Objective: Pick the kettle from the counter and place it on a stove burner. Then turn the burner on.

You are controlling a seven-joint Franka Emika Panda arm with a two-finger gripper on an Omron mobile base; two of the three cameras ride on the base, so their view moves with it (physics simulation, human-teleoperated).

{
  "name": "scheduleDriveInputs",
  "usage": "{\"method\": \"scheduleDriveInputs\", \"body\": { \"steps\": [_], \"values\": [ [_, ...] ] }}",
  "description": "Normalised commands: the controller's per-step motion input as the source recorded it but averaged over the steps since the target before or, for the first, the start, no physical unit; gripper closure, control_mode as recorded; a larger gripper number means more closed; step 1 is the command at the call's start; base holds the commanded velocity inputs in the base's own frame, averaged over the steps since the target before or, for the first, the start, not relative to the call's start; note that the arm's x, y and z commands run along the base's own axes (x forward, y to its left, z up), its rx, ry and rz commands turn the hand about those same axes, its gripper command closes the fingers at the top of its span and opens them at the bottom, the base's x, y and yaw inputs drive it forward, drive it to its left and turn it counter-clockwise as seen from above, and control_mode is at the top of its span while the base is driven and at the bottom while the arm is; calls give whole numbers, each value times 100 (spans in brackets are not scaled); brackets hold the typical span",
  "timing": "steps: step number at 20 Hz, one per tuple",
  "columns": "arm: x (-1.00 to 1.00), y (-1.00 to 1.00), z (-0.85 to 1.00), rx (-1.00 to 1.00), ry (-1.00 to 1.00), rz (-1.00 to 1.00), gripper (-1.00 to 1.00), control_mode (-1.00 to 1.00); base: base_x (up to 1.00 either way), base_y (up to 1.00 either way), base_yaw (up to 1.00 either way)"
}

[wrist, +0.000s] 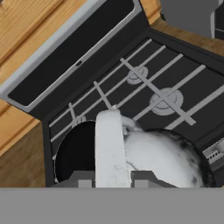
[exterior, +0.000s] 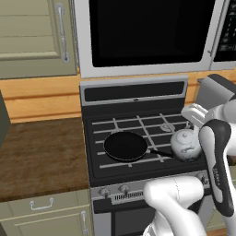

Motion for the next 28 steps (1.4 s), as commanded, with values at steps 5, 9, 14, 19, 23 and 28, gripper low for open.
{"method": "scheduleDriveInputs", "body": {
  "steps": [5,9,14,19,23,28],
  "values": [
    [4,-91,-10,0,0,-7,100,-100,0,0,0],
    [29,-51,-27,0,1,-6,100,-100,0,0,0],
    [36,-32,-32,0,0,-8,100,-100,0,0,0],
    [30,-8,-41,2,0,-13,100,-100,0,0,0],
    [33,-1,-23,12,0,-15,100,-100,0,0,0],
    [40,-2,-1,16,0,-18,100,-100,0,0,0]
  ]
}}
